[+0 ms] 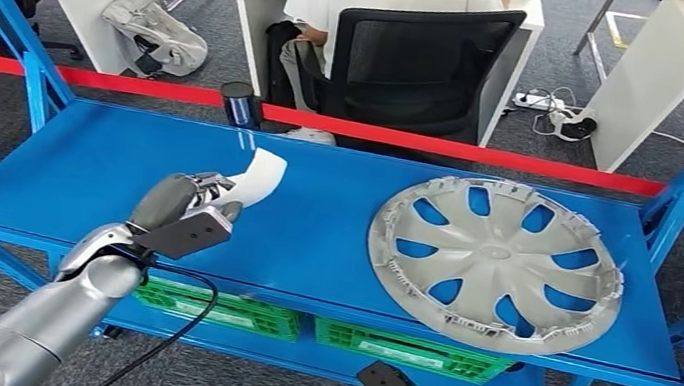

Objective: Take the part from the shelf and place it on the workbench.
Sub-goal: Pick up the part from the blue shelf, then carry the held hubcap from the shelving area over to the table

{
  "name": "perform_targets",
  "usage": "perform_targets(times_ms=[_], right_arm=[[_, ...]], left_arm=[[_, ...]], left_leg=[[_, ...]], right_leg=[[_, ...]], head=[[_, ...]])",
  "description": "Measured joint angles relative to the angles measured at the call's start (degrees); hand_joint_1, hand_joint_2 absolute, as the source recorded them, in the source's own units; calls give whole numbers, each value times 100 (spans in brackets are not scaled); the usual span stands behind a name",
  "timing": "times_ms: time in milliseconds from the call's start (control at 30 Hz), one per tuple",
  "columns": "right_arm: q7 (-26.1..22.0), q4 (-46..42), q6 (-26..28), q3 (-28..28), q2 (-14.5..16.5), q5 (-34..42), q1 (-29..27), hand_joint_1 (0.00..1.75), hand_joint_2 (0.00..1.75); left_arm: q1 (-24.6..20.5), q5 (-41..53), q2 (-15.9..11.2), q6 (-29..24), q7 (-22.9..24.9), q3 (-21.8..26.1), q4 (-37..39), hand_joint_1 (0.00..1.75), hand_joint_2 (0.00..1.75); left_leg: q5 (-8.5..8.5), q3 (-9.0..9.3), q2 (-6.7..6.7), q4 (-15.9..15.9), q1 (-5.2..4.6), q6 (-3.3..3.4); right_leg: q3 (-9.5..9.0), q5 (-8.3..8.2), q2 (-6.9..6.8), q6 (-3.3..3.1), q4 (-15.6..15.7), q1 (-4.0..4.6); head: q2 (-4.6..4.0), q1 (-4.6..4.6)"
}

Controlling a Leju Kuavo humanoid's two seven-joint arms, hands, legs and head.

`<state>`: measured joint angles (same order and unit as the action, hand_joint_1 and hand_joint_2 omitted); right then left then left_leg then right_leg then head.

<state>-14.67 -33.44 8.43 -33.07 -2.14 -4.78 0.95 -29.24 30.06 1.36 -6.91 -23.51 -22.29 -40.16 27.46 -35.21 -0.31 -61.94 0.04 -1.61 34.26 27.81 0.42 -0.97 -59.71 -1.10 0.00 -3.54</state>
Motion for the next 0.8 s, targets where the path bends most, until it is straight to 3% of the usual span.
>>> perform_targets(times_ms=[67,200,233,333,367,400,433,467,533,567,700,733,800], right_arm=[[-13,-1,-19,-1,-1,-14,3,0,0],[-49,-1,-54,-10,-2,-50,11,0,0],[-59,-1,-54,-11,-4,-51,17,0,0],[-78,1,-58,-17,-7,-54,19,0,0],[-79,2,-60,-20,-7,-54,14,0,0],[-81,3,-61,-22,-7,-56,13,0,0],[-85,3,-61,-24,-7,-58,15,0,0],[-88,4,-61,-24,-8,-60,21,0,0],[-94,5,-63,-27,-8,-65,41,0,0],[-95,6,-68,-31,-7,-67,47,0,0],[-97,21,-107,-44,-3,-71,44,0,0],[-98,24,-111,-46,-1,-71,45,0,0],[-98,32,-119,-49,2,-75,45,0,0]], left_arm=[[16,-68,-4,-8,-13,26,-69,175,175],[54,-198,-25,23,-22,79,-211,175,175],[56,-214,-26,31,-27,88,-244,175,175],[100,-246,-26,75,-44,110,-288,175,175],[126,-262,-26,91,-55,113,-293,175,175],[148,-284,-26,102,-67,114,-305,175,175],[163,-312,-26,110,-80,115,-325,175,175],[172,-345,-26,116,-92,120,-355,175,175],[183,-419,-28,129,-115,139,-439,175,175],[196,-452,-30,138,-129,148,-488,175,175],[296,-552,-44,149,-187,162,-764,175,175],[311,-566,-50,149,-197,165,-832,175,175],[341,-586,-63,149,-202,167,-929,175,175]], left_leg=[[-60,154,-5,343,-31,50],[-115,186,-6,444,-12,193],[-133,198,-3,472,3,227],[-133,195,8,474,0,271],[-129,193,10,467,-4,274],[-125,192,9,460,-6,273],[-118,193,7,449,-5,267],[-108,192,3,433,-4,254],[-76,177,-7,387,-26,202],[-64,171,-10,374,-37,171],[14,146,-7,299,-26,31],[124,74,-5,136,-19,-5],[484,-246,-2,-554,-2,-66]], right_leg=[[8,-5,-1,61,11,6],[30,41,-8,202,-16,16],[118,165,-12,229,-210,21],[659,665,-18,273,-1310,23],[769,692,-18,277,-1518,24],[770,606,-18,275,-1499,24],[659,427,-18,268,-1255,23],[463,212,-21,257,-854,21],[131,-28,-24,204,-168,31],[55,-55,-22,168,-5,38],[34,-59,-16,18,56,38],[28,-66,-19,-9,68,25],[22,-65,-25,-38,74,17]], head=[[1,1],[1,5],[1,10],[1,20],[1,20],[1,20],[1,20],[1,20],[1,19],[1,19],[1,16],[1,13],[1,7]])
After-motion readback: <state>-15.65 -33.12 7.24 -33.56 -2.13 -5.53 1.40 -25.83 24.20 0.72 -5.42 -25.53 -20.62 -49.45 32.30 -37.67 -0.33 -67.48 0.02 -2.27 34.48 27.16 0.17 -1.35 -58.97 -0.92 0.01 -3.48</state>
